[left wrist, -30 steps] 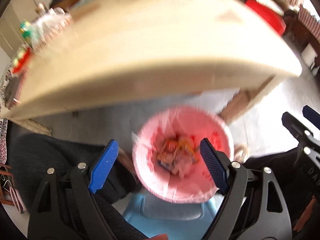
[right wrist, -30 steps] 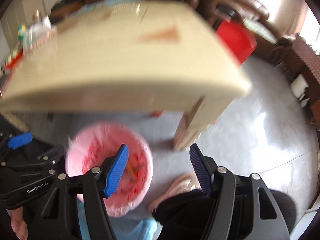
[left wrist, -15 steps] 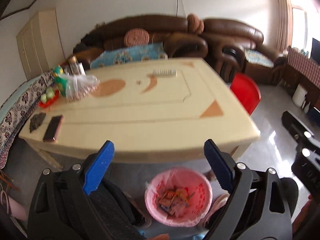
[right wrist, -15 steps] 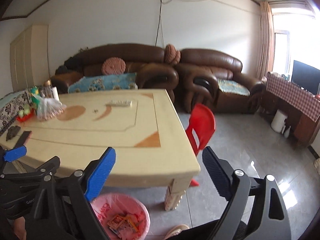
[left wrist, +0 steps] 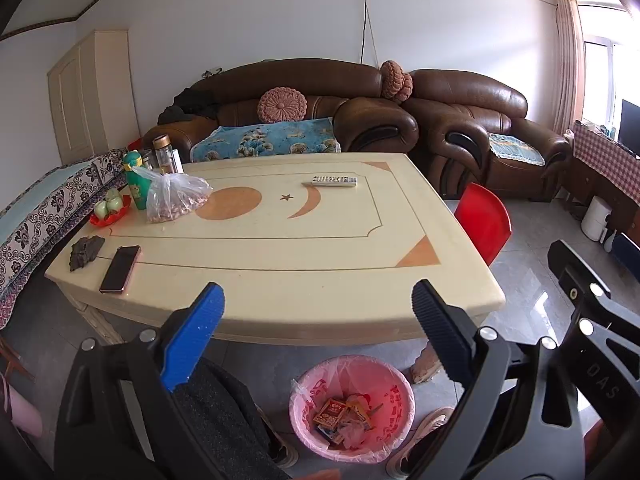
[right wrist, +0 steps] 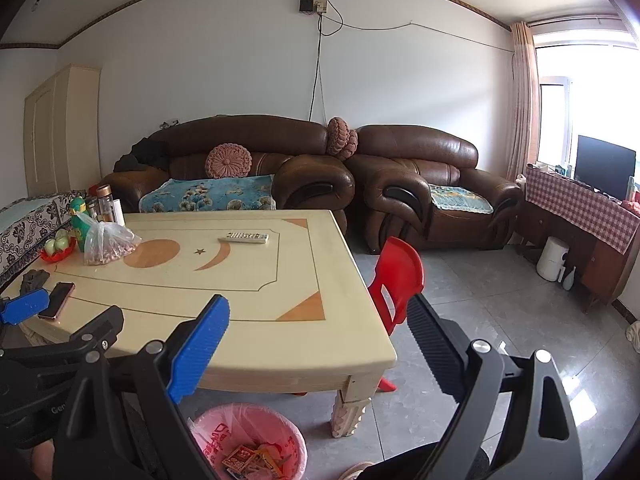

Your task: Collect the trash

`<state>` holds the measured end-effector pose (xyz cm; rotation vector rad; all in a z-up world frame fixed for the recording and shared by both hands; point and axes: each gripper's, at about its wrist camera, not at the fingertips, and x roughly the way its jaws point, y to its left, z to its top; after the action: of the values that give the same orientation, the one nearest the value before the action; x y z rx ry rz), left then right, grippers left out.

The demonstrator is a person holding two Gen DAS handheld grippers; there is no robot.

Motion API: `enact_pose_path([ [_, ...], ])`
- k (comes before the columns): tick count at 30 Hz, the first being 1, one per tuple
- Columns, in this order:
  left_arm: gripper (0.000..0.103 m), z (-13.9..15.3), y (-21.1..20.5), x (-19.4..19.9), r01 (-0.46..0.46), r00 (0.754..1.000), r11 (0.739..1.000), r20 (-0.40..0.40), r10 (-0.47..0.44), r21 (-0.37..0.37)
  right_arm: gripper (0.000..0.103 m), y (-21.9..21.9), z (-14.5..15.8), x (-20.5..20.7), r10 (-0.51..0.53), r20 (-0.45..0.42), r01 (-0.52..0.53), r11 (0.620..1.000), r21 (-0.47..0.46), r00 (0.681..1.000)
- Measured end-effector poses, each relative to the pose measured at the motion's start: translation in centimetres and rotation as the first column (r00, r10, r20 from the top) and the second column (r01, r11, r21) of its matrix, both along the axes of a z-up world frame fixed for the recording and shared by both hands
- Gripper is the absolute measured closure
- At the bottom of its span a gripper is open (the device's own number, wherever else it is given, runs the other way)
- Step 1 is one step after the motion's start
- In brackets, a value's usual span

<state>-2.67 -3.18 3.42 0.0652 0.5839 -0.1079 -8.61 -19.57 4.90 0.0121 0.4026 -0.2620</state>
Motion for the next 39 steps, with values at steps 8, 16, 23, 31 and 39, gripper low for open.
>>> enact_pose_path([
  [8, 0.011, 0.2, 0.2, -0.2, -0.009, 1.000, 1.000, 0.006, 0.009, 0.000, 0.015, -0.4, -0.3, 0.2, -0.013, -0.016, 0.013, 1.000, 0.010, 1.000],
  [16, 0.010, 0.1, 0.2, -0.1, -0.006, 1.000, 1.000, 0.001, 0.006, -0.004, 0.015, -0.4, -0.5, 0.6, -0.009, -0.025, 0.009, 1.000, 0.008, 1.000],
  [23, 0.010, 0.1, 0.2, 0.0, -0.006, 1.000, 1.000, -0.004, 0.006, -0.003, 0.015, -0.4, -0.7, 0.5, -0.008, -0.028, 0.008, 1.000, 0.006, 1.000],
  [31, 0.010, -0.2, 0.2, 0.0, -0.009, 1.000, 1.000, -0.004, 0.009, -0.003, 0.015, -0.4, -0.7, 0.5, -0.006, -0.029, 0.006, 1.000, 0.003, 1.000],
  [39, 0.010, -0.6, 0.5, 0.0, -0.018, 1.000, 1.000, -0.008, 0.018, -0.004, 0.015, 0.0, -1.1, 0.5, 0.012, -0.047, -0.012, 1.000, 0.000, 0.999],
])
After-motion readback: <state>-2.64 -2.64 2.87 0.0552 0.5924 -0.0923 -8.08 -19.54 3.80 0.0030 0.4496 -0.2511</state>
